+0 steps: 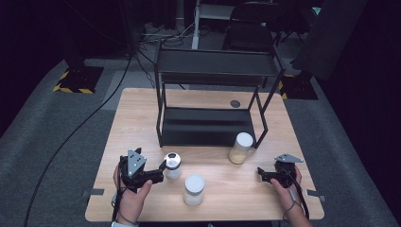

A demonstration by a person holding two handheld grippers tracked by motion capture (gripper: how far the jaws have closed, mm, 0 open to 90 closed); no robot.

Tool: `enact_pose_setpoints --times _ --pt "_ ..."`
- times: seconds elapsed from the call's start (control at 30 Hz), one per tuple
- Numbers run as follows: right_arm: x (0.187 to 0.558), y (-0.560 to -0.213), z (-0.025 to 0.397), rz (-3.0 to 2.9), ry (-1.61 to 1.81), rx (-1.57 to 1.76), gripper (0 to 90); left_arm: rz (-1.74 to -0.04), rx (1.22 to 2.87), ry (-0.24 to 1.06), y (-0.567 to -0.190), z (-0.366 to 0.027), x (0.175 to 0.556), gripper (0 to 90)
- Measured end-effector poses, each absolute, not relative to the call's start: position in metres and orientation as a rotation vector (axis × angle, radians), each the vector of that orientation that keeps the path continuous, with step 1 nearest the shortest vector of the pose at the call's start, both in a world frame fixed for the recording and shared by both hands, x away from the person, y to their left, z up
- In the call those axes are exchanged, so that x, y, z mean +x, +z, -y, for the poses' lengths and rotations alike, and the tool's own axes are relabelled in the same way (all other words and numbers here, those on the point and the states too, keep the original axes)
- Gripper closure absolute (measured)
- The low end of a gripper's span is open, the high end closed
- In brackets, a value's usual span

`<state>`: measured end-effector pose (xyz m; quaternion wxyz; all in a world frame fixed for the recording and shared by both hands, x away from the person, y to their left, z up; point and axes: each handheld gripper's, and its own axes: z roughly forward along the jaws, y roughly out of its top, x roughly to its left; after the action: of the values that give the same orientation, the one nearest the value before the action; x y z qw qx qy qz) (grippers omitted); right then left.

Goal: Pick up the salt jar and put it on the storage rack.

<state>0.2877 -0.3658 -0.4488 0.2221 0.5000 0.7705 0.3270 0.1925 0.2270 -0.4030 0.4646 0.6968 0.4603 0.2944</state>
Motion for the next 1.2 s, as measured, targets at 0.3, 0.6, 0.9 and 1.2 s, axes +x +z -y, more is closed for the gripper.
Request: enact_pose_setpoints --times 0.3,0.6,0.9,1.2 --pt "0.287 -0.449 0.365 -2.124 0.900 1.385 2.9 -1.090 1.715 0.689 -0.401 -0.217 0.200 3.7" --pt "0.287 -0.449 0.365 -2.124 0.899 1.386 2.7 -1.057 1.693 0.649 -0.404 -0.213 0.204 3.6" --pt "0.287 -0.449 0.364 -2.121 0.899 1.389 2.7 -1.049 1.711 0.616 -0.411 -0.210 0.211 3.6" --pt "0.286 -0.449 0.364 -2.121 0.899 1.390 2.7 -1.067 1.761 0.585 -0.423 -0.207 0.221 3.7"
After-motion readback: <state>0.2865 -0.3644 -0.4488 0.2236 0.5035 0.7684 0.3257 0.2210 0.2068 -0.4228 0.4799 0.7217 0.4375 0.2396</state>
